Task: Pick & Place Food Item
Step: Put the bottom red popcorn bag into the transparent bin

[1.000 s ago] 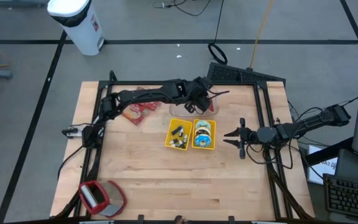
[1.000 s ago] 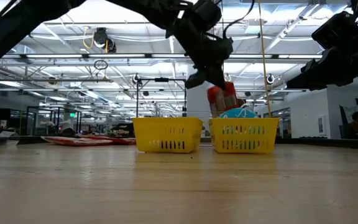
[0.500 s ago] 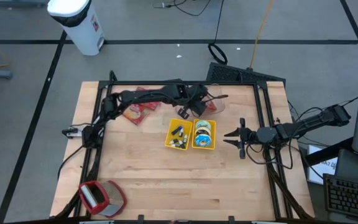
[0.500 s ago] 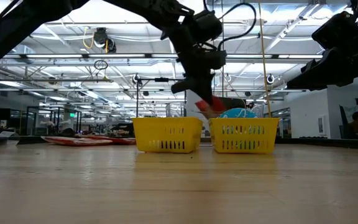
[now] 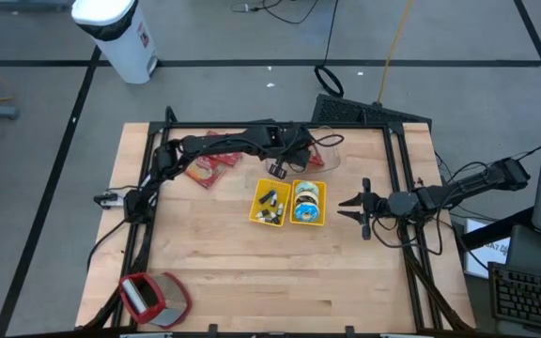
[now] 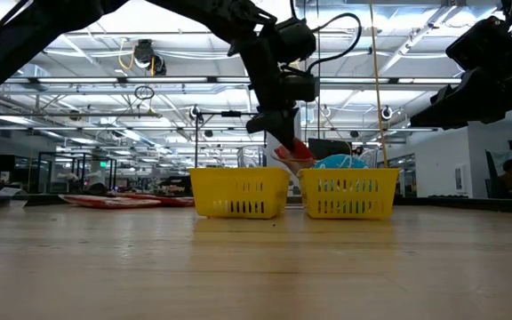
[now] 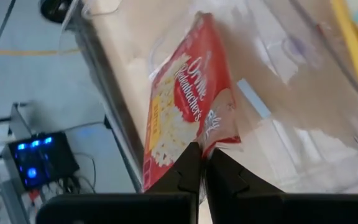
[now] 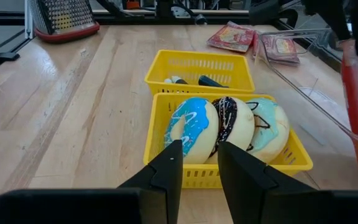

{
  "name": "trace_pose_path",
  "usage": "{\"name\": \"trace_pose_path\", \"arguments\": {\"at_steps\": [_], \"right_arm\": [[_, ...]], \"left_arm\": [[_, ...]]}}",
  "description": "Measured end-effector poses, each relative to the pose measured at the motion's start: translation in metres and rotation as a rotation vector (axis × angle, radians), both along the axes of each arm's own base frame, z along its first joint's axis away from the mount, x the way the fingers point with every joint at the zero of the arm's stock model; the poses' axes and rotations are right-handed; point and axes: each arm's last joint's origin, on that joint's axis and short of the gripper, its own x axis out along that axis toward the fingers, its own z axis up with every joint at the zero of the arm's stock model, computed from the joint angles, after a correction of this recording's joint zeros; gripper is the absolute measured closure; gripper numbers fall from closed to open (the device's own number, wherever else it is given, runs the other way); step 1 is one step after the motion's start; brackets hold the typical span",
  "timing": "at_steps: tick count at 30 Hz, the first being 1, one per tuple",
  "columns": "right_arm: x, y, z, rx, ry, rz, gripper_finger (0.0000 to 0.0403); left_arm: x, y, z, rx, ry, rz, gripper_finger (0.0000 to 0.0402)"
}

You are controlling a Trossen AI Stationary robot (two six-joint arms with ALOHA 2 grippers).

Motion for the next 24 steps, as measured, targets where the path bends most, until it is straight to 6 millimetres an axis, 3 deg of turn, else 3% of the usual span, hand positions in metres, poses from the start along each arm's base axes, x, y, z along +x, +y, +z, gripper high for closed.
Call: {"name": "trace_pose_path", "arguments": {"at_steps": [8,19,24], "right_arm": [[0.0,0.0,0.0,0.0,0.0,0.0,0.0312],[0.0,0.0,0.0,0.0,0.0,0.0,0.0312],[0.0,0.0,0.0,0.0,0.0,0.0,0.0312]], "left_arm": [[-0.001,0.0,0.0,-0.035,-0.071,0.197,0.0364],[-0.001,-0.008,0.001,-0.015,-0.099,0.339,0.0181],[-0.012,-0.01,0.004,-0.005,-0.061,0.438,0.0124]]}}
